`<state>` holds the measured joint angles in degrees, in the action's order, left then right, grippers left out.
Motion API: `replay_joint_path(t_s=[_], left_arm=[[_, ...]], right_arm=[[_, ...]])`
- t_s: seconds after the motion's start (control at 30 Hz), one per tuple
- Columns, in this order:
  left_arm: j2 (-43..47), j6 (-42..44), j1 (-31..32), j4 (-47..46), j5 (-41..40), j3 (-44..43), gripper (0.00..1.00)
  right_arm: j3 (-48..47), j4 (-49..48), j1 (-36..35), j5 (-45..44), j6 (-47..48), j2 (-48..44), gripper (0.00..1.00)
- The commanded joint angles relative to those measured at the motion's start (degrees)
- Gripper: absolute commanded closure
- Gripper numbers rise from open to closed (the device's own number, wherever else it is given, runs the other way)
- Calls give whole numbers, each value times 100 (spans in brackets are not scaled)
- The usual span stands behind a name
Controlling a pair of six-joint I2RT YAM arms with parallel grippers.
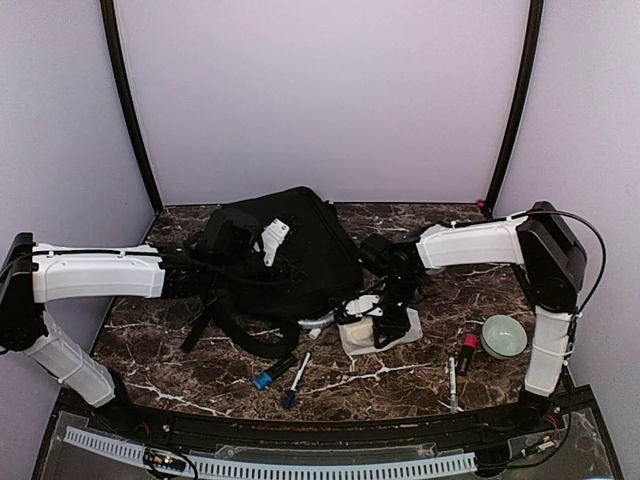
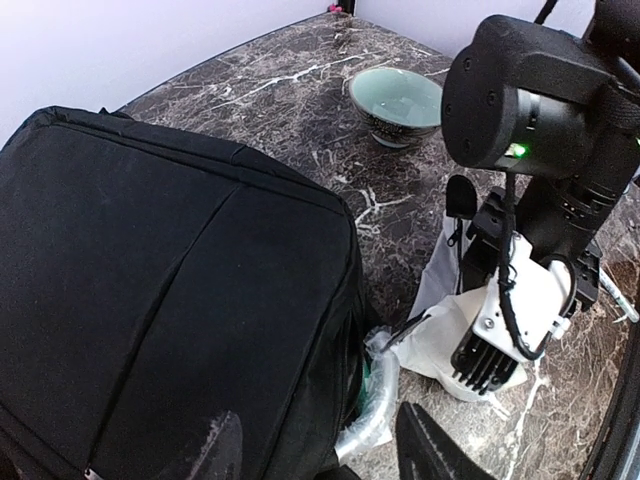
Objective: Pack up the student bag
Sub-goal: Pick up the pencil case from the center of the board, then pick up the largest pocket of the bag from the student bag.
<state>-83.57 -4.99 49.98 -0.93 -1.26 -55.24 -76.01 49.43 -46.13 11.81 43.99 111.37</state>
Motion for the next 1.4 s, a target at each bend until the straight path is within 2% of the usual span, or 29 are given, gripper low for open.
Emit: replay_joint_path(t_s=[0.0, 0.07, 0.37, 0.4, 0.47, 0.5, 0.63, 0.77, 0.83, 1.0, 1.1, 1.2, 1.37], left_arm=[[-371, 345, -48, 457, 70, -587, 46], [-707, 653, -49, 853, 147, -934, 48], [-1876, 1538, -45, 2094, 474, -2067, 42], [-2006, 1611, -41, 2197, 416, -2190, 40], [-2259, 1744, -34, 2353, 173, -2389, 30], [-2373, 1803, -38, 2407, 27, -2481, 29], [-2784, 2042, -40, 2512, -490, -2745, 29], [-3151, 2181, -40, 2657, -734, -3005, 34], [-3285, 2246, -36, 2701, -857, -3113, 39], [-3209, 2349, -41, 2752, -1173, -3354, 83], [-2994, 2418, -41, 2799, -1324, -3485, 100], [-2674, 2484, -41, 2751, -1418, -3535, 100], [-2140, 2721, -47, 2665, -1558, -3656, 100]], right_arm=[[239, -119, -23, -193, -92, -648, 66], [306, -14, 11, -99, -79, -1017, 72], [410, 637, 560, 562, -304, -1927, 73], [423, 671, 648, 612, -331, -1959, 73], [456, 705, 816, 701, -368, -1968, 73], [475, 715, 870, 734, -375, -2149, 73], [557, 701, 989, 790, -428, -2321, 72], [632, 700, 1019, 881, -510, -2418, 72], [668, 675, 1026, 892, -538, -2463, 72], [761, 511, 1023, 950, -581, -2583, 72], [758, 454, 1012, 1014, -546, -2628, 72], [678, 342, 887, 761, -421, -2657, 72], [640, -185, 290, -144, -32, -2620, 72]])
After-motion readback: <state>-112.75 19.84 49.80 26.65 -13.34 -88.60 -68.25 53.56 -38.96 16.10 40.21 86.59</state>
